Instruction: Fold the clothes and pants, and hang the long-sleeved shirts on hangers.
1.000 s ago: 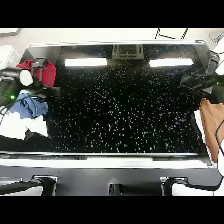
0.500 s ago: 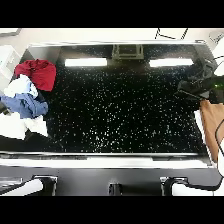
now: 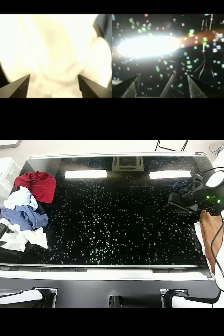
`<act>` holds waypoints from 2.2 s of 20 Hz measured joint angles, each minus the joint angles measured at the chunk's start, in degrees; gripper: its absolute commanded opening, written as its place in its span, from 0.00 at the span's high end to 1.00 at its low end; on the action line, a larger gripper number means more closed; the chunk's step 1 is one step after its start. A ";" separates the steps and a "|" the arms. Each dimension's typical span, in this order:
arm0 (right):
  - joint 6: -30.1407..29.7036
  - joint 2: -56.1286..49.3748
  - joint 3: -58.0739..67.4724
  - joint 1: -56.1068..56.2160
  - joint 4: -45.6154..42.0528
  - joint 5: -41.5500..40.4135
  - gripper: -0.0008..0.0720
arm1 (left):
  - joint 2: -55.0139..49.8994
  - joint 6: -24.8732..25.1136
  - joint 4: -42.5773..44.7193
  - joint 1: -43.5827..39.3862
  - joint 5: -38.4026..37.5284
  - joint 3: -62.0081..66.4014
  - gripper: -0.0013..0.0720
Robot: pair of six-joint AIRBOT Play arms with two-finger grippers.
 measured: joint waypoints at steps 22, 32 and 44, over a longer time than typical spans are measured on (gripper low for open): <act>1.53 0.33 0.00 8.17 1.18 6.95 0.07 | 41.72 7.32 -18.05 -22.32 13.70 -1.40 0.95; 1.70 8.13 0.00 8.11 -6.32 7.50 0.07 | 42.14 -3.15 -21.18 -70.73 27.61 -8.44 0.95; 0.55 10.69 -2.86 8.11 -11.67 7.21 0.06 | 13.44 -5.14 -24.70 -71.21 11.43 -9.94 0.01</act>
